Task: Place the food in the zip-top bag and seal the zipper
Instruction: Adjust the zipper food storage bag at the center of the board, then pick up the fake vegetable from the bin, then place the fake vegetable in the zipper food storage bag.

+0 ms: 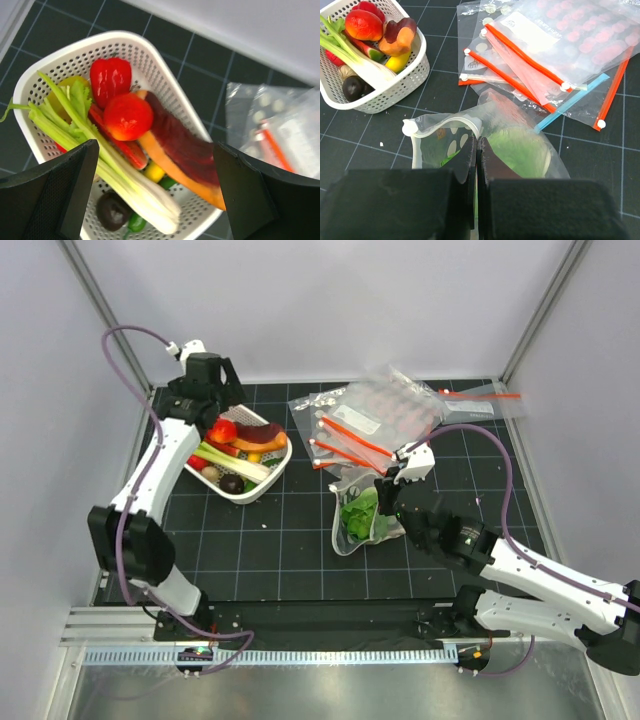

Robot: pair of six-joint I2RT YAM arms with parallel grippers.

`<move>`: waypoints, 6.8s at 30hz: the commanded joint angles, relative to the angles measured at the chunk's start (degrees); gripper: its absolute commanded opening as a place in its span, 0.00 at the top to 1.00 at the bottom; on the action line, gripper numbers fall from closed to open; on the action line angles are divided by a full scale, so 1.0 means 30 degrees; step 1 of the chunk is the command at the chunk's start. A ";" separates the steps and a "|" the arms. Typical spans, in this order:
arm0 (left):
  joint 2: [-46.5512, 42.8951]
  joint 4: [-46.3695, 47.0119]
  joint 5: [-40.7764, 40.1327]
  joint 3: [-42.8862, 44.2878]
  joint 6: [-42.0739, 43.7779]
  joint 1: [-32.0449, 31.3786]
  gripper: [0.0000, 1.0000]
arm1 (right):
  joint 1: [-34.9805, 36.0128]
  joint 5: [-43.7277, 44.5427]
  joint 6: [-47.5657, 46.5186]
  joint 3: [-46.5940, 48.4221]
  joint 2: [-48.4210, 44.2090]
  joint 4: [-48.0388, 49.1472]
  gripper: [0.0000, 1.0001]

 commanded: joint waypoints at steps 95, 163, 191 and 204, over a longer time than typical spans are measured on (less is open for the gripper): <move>-0.4437 2.5032 0.7723 -1.7848 0.6293 -1.4674 0.74 | -0.0035 -0.4740 0.1192 0.0737 0.0145 0.1010 0.99; -0.2710 0.8045 -0.1036 -1.0290 0.3130 -1.7018 0.46 | -0.0064 -0.1136 0.1836 -0.0758 -0.2990 0.1391 0.99; -0.9153 0.3269 0.5872 -1.0114 -0.1527 -1.1980 1.00 | -0.0064 -0.9750 -0.1357 0.0882 -0.0322 0.1627 0.97; -1.1261 0.3325 1.0883 -1.0375 -0.4804 -1.1803 1.00 | -0.0035 -0.8874 0.0809 0.6678 0.0494 -0.5838 0.99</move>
